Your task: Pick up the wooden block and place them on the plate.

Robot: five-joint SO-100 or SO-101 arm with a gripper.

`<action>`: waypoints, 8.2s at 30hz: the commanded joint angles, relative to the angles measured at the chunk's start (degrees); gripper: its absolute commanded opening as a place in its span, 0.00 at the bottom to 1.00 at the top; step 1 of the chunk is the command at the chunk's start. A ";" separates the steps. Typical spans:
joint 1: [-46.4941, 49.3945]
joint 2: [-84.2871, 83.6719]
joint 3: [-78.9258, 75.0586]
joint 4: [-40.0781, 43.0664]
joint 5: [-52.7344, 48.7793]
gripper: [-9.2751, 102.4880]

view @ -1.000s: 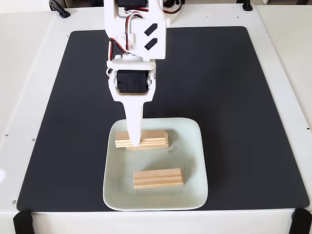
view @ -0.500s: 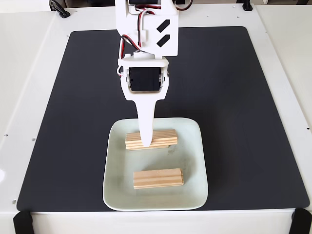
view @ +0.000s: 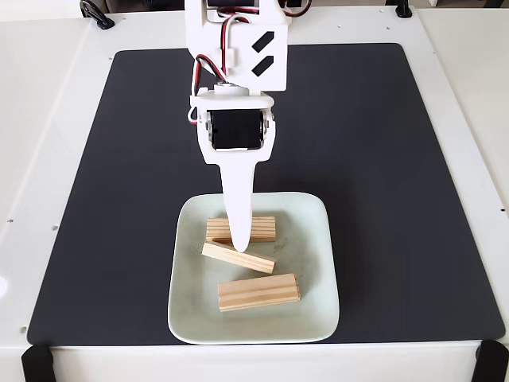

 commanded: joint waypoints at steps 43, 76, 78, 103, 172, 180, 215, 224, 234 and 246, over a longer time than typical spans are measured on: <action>-0.18 78.66 94.04 -73.56 8.61 0.08; -0.70 143.53 141.50 -72.60 11.95 0.08; -0.53 145.72 143.44 -72.60 11.95 0.08; 1.58 147.48 153.28 -39.64 11.16 0.08; 1.23 147.04 150.21 -13.27 11.16 0.08; 1.23 147.04 150.21 -13.27 11.16 0.08; 1.23 147.04 150.21 -13.27 11.16 0.08; 1.23 147.04 150.21 -13.27 11.16 0.08; 1.14 147.04 150.21 -13.27 11.16 0.08; 1.14 147.04 150.21 -13.27 11.16 0.08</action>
